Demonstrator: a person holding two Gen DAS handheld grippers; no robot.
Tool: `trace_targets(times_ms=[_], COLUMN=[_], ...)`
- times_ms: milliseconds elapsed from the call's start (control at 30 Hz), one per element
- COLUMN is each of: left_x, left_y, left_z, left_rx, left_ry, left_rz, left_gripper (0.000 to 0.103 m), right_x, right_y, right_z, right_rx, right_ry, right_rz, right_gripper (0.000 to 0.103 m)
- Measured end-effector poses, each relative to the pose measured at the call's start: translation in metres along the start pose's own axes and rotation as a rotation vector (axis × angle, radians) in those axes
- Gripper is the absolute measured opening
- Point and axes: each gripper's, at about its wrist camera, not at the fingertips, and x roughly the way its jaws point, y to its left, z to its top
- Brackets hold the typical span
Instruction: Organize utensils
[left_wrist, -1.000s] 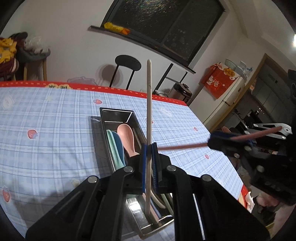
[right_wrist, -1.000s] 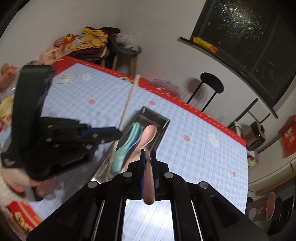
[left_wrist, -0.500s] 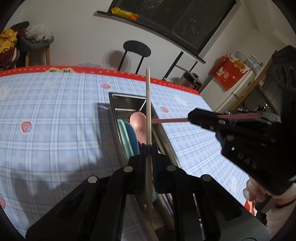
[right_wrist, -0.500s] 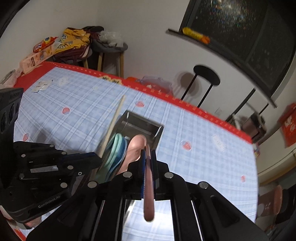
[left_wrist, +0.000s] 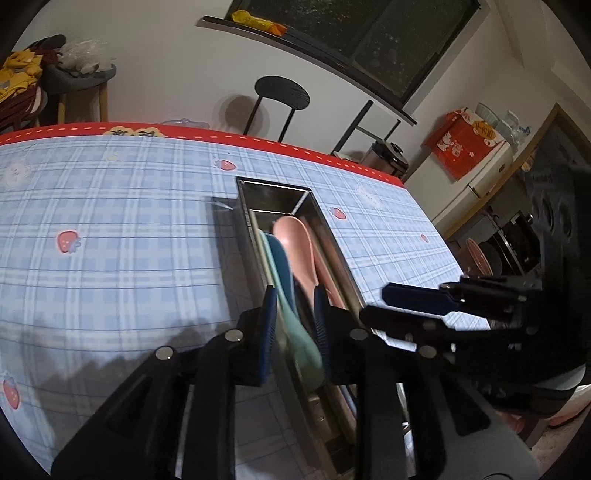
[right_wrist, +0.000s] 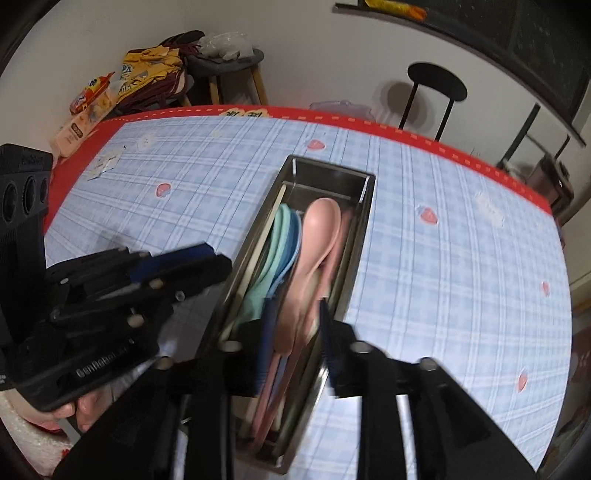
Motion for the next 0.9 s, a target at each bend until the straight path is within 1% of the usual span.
trace_targets(times_ms=[67, 133, 167, 233, 267, 300, 333, 367, 400, 433, 467, 533, 667, 767, 900], left_x=[-0.007, -0.016, -0.021, -0.033, -0.04, -0.046, -0.053, -0.063, -0.071, -0.081, -0.09, -0.11, -0.144, -0.171, -0.203], left_y=[0.003, 0.005, 0.005, 0.005, 0.005, 0.004, 0.004, 0.003, 0.002, 0.0, -0.001, -0.006, -0.015, -0.023, -0.034], left_z=[0.0, 0.0, -0.001, -0.001, -0.001, -0.002, -0.002, -0.002, -0.003, -0.005, -0.007, -0.011, -0.022, -0.034, -0.052], left_rx=[-0.003, -0.001, 0.001, 0.008, 0.015, 0.02, 0.027, 0.039, 0.05, 0.063, 0.075, 0.11, 0.175, 0.22, 0.28], left_ry=[-0.005, -0.013, -0.02, -0.033, -0.043, -0.051, -0.06, -0.074, -0.087, -0.104, -0.116, -0.144, -0.189, -0.223, -0.268], left_rz=[0.007, 0.017, 0.023, 0.033, 0.04, 0.045, 0.051, 0.061, 0.069, 0.081, 0.089, 0.118, 0.179, 0.213, 0.251], left_gripper=[0.027, 0.034, 0.036, 0.045, 0.048, 0.053, 0.06, 0.064, 0.073, 0.082, 0.085, 0.093, 0.097, 0.097, 0.097], right_x=[-0.006, -0.012, -0.019, -0.029, -0.036, -0.041, -0.047, -0.053, -0.06, -0.067, -0.075, -0.085, -0.111, -0.131, -0.16], right_y=[0.005, 0.008, 0.01, 0.011, 0.014, 0.015, 0.016, 0.018, 0.021, 0.022, 0.024, 0.027, 0.038, 0.051, 0.068], right_z=[-0.002, -0.003, -0.004, -0.006, -0.008, -0.01, -0.012, -0.014, -0.017, -0.021, -0.025, -0.031, -0.049, -0.067, -0.094], right_rx=[-0.013, -0.016, -0.019, -0.03, -0.04, -0.045, -0.049, -0.052, -0.054, -0.053, -0.05, -0.044, -0.037, -0.056, -0.064], right_ry=[-0.006, -0.013, -0.022, -0.033, -0.044, -0.052, -0.06, -0.067, -0.075, -0.084, -0.097, -0.118, -0.187, -0.27, -0.403], right_rz=[-0.018, -0.023, -0.03, -0.042, -0.057, -0.066, -0.076, -0.08, -0.08, -0.082, -0.081, -0.077, -0.076, -0.09, -0.105], right_gripper=[0.045, 0.053, 0.059, 0.067, 0.073, 0.078, 0.081, 0.085, 0.09, 0.092, 0.096, 0.097, 0.097, 0.097, 0.097])
